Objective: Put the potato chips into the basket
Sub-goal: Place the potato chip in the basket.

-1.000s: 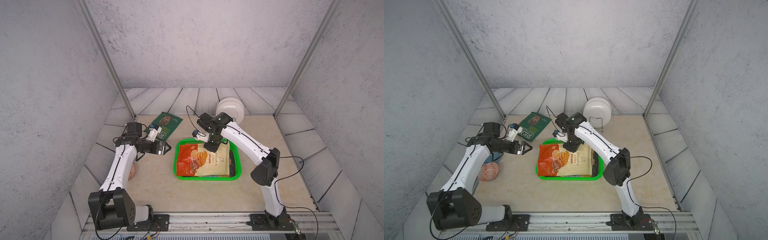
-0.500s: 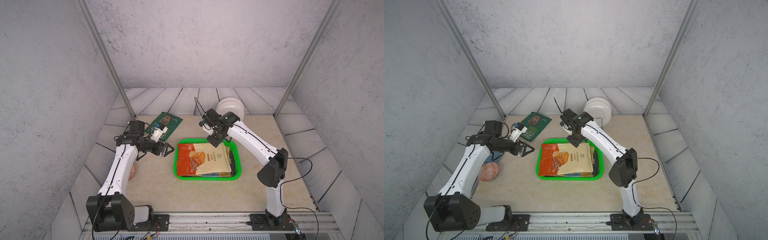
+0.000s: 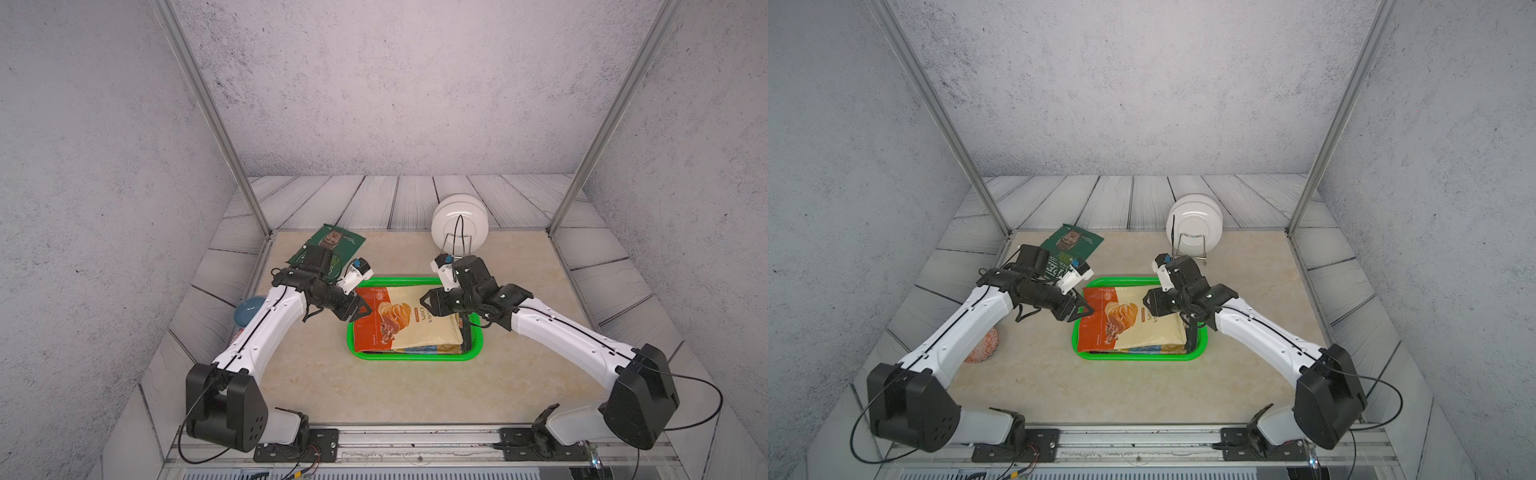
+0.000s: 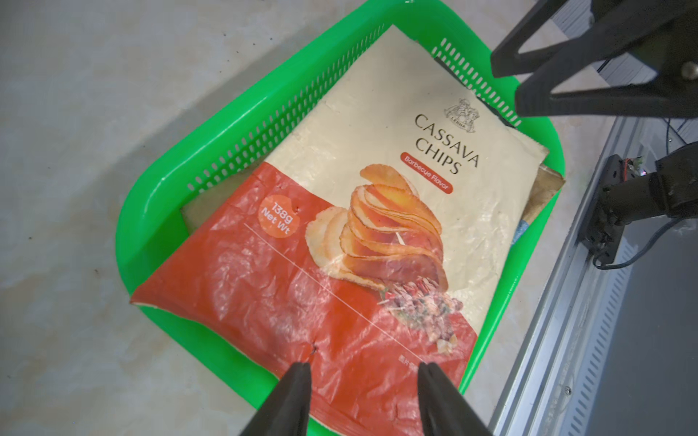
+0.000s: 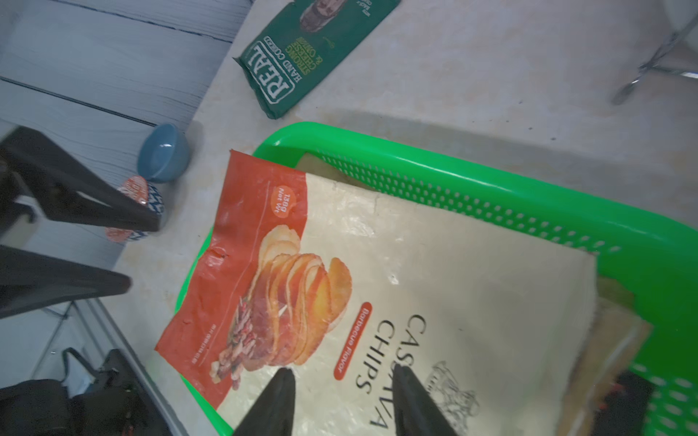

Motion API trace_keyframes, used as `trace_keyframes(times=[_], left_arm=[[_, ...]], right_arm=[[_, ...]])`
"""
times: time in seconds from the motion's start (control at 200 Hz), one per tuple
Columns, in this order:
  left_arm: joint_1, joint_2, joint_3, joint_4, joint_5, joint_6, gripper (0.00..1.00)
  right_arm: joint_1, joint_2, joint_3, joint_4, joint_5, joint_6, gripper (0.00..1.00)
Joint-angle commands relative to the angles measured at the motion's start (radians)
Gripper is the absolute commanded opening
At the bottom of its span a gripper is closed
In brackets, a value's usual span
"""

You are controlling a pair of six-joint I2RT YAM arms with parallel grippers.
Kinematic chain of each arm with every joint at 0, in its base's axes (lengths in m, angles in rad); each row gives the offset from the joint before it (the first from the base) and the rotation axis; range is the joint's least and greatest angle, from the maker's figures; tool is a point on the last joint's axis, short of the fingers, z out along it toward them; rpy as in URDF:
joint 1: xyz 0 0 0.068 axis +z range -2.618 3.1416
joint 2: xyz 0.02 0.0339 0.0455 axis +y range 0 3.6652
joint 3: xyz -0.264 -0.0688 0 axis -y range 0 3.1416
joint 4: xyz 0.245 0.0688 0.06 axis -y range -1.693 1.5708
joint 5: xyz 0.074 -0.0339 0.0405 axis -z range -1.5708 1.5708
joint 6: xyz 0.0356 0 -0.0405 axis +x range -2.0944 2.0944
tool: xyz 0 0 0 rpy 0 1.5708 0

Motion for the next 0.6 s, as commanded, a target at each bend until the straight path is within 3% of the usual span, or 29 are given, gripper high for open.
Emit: trace_keyframes(times=[0.0,0.596], left_arm=[[-0.026,0.041,-0.021,0.074,-0.044,-0.024,0.51],[-0.108,0.275,-0.038,0.164,-0.189,-0.034,0.53]], right_arm=[[0.002,-0.012,-0.041,0.23,-0.123,0.129,0.46],[0.001,0.051,-0.243,0.24,0.014,0.166,0.47]])
